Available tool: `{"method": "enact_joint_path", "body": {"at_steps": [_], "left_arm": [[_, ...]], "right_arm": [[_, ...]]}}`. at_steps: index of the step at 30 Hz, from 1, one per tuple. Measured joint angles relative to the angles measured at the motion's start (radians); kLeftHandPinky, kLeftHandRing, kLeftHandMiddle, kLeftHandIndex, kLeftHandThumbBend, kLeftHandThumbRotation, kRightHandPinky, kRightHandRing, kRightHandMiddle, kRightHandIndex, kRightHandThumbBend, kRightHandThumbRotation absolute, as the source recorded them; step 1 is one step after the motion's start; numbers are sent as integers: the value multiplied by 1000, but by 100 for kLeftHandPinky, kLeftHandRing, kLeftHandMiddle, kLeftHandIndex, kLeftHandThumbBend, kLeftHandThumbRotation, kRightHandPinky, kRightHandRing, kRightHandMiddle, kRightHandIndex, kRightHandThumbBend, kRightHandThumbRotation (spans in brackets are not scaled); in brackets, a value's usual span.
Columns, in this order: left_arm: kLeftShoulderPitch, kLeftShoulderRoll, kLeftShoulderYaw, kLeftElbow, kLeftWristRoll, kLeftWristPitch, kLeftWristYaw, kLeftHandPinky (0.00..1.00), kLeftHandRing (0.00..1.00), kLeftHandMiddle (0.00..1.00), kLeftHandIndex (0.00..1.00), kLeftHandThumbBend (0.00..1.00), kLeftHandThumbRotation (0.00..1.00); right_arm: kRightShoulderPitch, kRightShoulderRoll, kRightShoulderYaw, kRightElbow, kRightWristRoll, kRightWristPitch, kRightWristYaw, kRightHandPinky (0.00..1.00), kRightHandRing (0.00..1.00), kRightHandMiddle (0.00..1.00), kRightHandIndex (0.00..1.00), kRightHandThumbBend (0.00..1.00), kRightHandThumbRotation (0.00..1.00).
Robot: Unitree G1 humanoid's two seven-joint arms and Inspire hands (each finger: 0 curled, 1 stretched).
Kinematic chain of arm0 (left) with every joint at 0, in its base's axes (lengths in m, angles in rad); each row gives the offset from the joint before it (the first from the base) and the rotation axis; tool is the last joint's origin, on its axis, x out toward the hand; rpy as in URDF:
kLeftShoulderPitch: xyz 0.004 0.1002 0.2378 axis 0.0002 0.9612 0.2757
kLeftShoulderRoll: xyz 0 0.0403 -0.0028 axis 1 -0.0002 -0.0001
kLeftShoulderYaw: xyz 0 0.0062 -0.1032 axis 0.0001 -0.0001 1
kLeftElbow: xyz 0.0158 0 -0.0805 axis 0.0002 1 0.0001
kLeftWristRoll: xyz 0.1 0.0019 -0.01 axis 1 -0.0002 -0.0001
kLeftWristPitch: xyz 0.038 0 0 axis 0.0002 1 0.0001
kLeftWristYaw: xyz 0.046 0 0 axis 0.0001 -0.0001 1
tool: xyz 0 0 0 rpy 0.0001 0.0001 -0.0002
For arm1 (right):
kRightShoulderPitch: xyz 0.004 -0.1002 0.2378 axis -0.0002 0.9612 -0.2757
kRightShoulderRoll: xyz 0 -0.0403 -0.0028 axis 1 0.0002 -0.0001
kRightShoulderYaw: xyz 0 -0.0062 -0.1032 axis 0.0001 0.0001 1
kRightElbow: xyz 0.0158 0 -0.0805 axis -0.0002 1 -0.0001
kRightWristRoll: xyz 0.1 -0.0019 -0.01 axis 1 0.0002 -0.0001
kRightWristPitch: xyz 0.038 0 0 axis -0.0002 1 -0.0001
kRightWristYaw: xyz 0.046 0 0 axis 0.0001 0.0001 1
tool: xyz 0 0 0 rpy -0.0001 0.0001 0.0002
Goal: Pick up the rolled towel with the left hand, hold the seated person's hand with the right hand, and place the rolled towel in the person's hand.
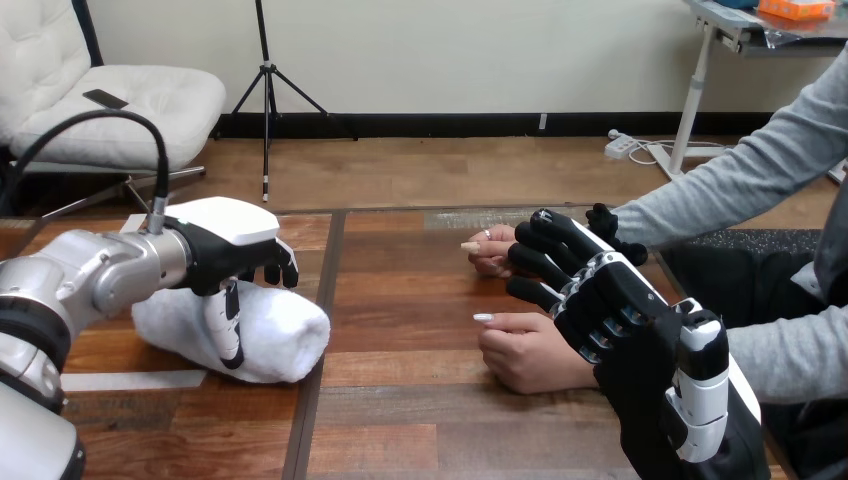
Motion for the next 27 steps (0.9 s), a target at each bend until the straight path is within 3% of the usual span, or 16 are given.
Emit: {"method": "enact_joint_path", "body": {"at_steps": [9,16,27], "left_arm": [[1,0,34,0,-52,24,-60,54,68,77,76,100,1],[3,-1,46,0,-75,26,-72,52,65,76,75,100,1],[7,-1,60,0,-84,28,-91,53,68,79,78,100,4]], "right_arm": [[0,0,0,0,0,1,0,88,92,91,88,79,100],[0,0,-1,0,0,1,0,88,92,91,88,78,100],[0,0,-1,0,0,1,0,88,91,91,88,77,100]]}}
